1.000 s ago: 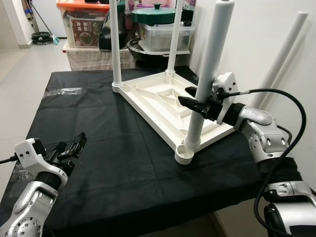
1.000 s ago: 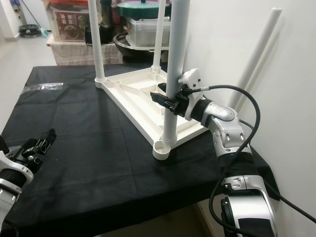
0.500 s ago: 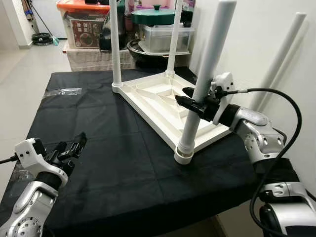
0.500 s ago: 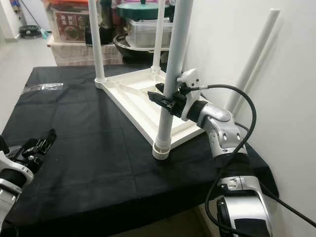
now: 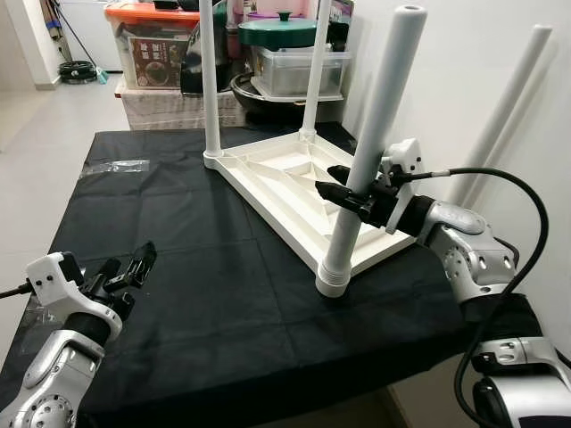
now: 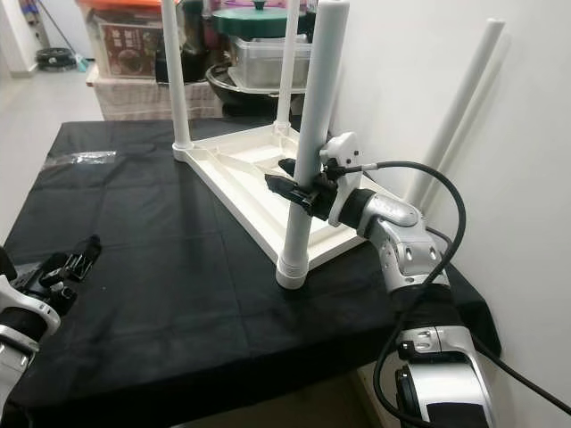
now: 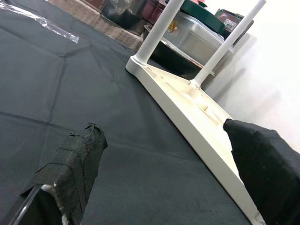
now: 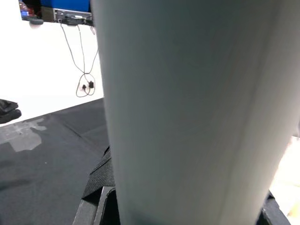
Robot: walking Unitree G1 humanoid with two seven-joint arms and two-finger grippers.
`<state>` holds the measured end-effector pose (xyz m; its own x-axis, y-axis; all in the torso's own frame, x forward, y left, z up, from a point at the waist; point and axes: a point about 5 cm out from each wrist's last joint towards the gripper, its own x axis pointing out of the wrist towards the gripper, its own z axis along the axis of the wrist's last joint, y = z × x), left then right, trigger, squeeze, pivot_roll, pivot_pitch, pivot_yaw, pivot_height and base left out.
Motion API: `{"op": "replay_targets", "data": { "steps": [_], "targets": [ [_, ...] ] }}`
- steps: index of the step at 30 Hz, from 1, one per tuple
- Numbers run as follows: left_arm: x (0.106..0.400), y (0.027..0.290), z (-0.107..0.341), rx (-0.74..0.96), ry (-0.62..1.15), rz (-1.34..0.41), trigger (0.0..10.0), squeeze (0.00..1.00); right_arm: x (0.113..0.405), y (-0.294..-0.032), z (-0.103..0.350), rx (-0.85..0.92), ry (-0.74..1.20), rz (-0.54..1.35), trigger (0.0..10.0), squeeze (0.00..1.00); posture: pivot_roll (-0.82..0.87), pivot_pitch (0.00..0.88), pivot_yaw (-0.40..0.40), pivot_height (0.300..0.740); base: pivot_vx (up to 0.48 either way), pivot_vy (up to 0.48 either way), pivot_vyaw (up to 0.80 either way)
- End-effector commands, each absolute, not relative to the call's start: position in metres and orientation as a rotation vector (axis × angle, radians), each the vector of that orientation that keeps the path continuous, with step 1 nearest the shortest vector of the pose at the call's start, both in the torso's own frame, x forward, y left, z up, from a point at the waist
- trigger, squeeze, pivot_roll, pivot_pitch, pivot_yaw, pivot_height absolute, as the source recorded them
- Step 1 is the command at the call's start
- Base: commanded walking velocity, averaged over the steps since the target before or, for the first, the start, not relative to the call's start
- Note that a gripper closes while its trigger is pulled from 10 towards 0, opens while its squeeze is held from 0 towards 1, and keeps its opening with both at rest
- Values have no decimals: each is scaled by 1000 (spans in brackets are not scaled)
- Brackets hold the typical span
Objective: Building children table
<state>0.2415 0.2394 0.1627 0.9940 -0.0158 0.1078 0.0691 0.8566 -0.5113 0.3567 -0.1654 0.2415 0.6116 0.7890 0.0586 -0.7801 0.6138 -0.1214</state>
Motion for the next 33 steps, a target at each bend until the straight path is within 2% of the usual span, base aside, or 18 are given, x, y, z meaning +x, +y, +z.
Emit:
{"op": "replay_targets", "data": {
  "steps": [1,20,33],
  "targets": [
    [242,237,161,-539,-86,-51,10000,0,357,-170,214,-61,43,911,0,0,-30,0,-80,740,0,0,0],
    [235,237,161,-542,-84,-42,10000,0,367,-174,212,21,59,972,0,0,0,0,-97,740,0,0,0],
    [236,238,161,-539,-81,-46,10000,0,370,-177,210,5,52,961,0,0,-5,0,-92,740,0,0,0]
  ]
}}
